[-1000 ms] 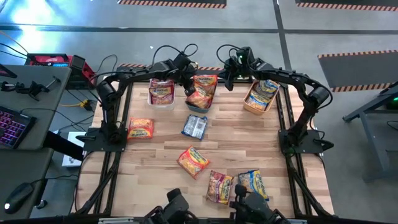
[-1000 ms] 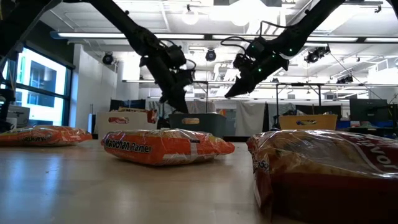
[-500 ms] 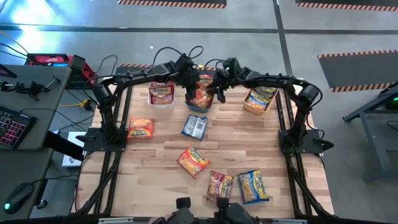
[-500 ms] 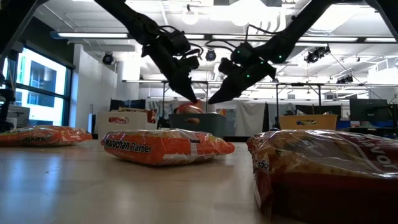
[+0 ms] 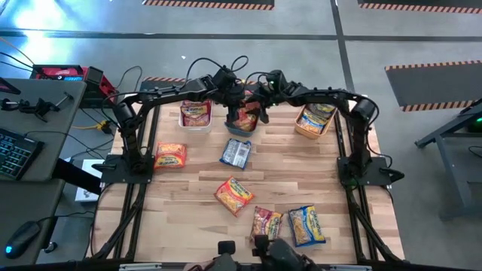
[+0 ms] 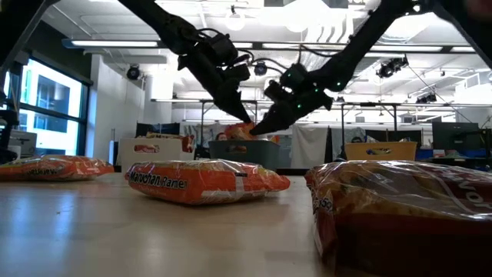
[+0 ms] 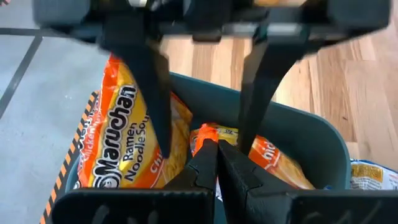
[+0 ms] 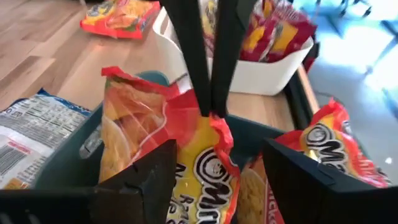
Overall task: Sort Maruchan noodles
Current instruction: Adjust the orange noodle packs into the blue bin
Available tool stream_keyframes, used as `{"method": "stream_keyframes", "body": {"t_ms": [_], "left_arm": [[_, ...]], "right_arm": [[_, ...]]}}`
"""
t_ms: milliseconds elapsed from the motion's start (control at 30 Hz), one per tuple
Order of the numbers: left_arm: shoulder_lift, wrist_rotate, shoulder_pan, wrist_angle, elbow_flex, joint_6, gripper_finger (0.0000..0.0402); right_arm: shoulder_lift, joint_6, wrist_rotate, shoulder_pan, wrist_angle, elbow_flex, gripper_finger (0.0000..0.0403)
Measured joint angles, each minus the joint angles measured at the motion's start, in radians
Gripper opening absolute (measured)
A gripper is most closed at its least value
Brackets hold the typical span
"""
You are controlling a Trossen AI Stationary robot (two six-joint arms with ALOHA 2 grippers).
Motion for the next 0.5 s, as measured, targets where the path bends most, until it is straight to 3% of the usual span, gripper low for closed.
{"method": "stream_keyframes", "body": {"t_ms": [233, 333, 500], "left_arm": [[0.0, 0.024, 0.0, 0.006, 0.0, 0.0, 0.0], [0.0, 0.028, 0.0, 0.004, 0.0, 0.0, 0.0], [0.0, 0.019, 0.0, -0.008, 0.0, -0.052, 0.0]], "right_arm": [[0.075, -0.022, -0.064, 0.0, -0.115, 0.12, 0.0197], [0.099, -0.044, -0.077, -0.001, -0.155, 0.147, 0.0154], [0.108, -0.045, -0.086, -0.001, -0.195, 0.163, 0.0049]]}}
